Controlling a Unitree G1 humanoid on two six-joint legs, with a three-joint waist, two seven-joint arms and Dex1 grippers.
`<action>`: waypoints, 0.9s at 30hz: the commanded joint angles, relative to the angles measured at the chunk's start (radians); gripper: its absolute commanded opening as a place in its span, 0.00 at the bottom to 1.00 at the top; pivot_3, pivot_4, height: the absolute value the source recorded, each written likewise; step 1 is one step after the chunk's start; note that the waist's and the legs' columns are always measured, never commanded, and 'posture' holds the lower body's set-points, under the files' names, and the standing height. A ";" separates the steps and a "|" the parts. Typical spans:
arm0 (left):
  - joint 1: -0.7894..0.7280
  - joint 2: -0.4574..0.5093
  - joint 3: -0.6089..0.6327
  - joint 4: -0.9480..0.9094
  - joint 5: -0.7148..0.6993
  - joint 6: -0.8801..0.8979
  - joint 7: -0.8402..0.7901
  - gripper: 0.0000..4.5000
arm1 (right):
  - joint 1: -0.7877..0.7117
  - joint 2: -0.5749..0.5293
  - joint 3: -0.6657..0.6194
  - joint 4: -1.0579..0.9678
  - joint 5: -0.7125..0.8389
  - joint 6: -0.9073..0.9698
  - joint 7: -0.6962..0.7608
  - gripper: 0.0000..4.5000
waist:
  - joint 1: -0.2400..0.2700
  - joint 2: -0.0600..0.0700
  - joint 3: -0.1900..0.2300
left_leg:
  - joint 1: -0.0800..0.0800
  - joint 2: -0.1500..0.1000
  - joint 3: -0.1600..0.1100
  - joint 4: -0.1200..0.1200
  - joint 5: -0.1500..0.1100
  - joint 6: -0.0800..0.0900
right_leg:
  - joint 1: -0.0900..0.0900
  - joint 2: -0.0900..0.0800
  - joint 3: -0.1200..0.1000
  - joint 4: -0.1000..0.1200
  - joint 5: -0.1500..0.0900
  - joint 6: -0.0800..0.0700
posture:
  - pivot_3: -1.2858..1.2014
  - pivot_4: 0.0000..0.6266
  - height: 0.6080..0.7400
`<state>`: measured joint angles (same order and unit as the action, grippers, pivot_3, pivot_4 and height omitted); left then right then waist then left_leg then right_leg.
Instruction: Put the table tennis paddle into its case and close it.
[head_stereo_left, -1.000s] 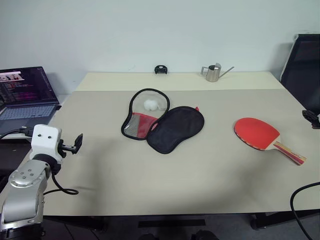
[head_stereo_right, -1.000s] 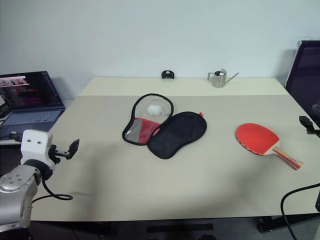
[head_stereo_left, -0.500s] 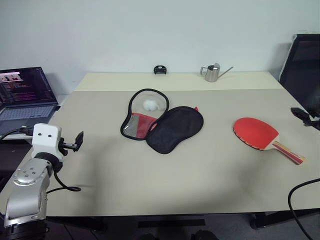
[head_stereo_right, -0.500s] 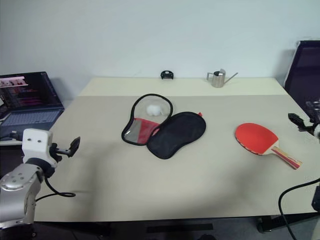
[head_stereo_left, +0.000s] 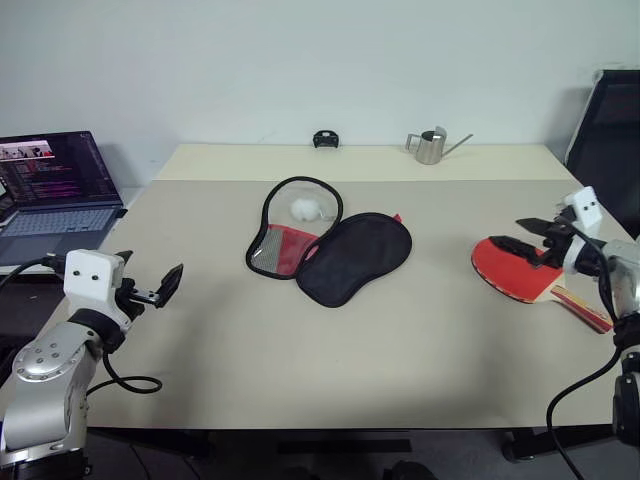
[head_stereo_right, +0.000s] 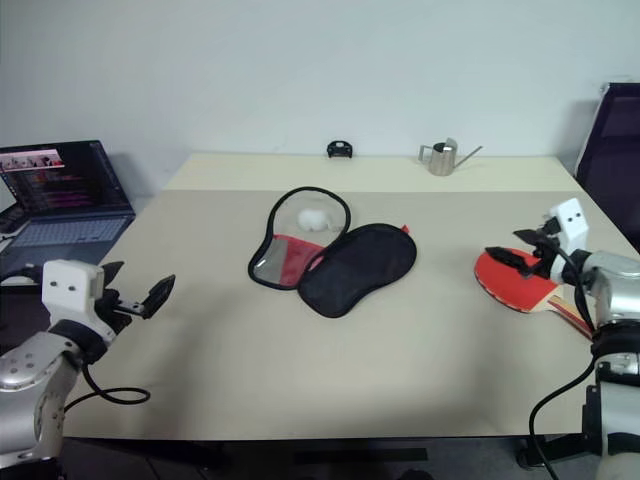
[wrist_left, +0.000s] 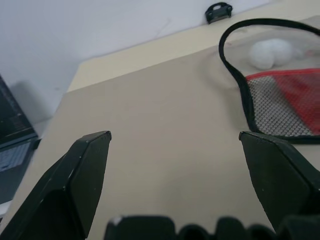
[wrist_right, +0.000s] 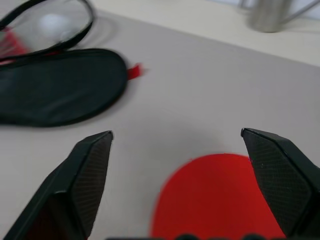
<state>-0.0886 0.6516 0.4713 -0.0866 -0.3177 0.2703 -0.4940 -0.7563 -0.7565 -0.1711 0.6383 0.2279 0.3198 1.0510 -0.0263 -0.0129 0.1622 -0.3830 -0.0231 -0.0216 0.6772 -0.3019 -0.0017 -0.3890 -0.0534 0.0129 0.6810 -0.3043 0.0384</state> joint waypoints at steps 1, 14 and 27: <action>-0.028 0.022 0.025 -0.061 -0.037 -0.014 -0.020 1.00 | 0.014 0.033 0.013 -0.173 0.054 0.060 0.009 0.99 | -0.001 0.000 0.000 | 0.000 0.000 0.000 0.000 0.000 0.000 | 0.000 0.000 0.000 0.000 0.000 0.000 | 0.52 0.24 1.00; -0.129 0.064 -0.038 -0.043 -0.057 0.008 -0.099 1.00 | 0.087 0.168 0.071 -0.402 0.078 0.176 -0.125 0.99 | 0.001 0.000 0.000 | 0.000 0.000 -0.001 0.000 0.000 0.000 | 0.000 0.000 -0.001 0.000 0.000 0.000 | 0.52 0.24 1.00; -0.279 0.120 -0.168 0.032 -0.148 0.087 -0.354 1.00 | 0.137 0.222 0.062 -0.671 0.244 0.628 -0.247 0.99 | -0.005 0.000 0.000 | -0.001 0.000 -0.002 0.000 0.000 0.000 | -0.001 0.000 -0.001 0.000 0.000 0.000 | 0.52 0.24 1.00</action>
<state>-0.3467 0.7475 0.3023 -0.0610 -0.4438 0.3550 -0.8146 -0.6146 -0.5464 -0.0917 0.0360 0.4162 0.8822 0.8206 -0.0316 -0.0132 0.1620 -0.3836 -0.0233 -0.0231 0.6772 -0.3018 -0.0017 -0.3895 -0.0531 0.0118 0.6807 -0.3043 0.0384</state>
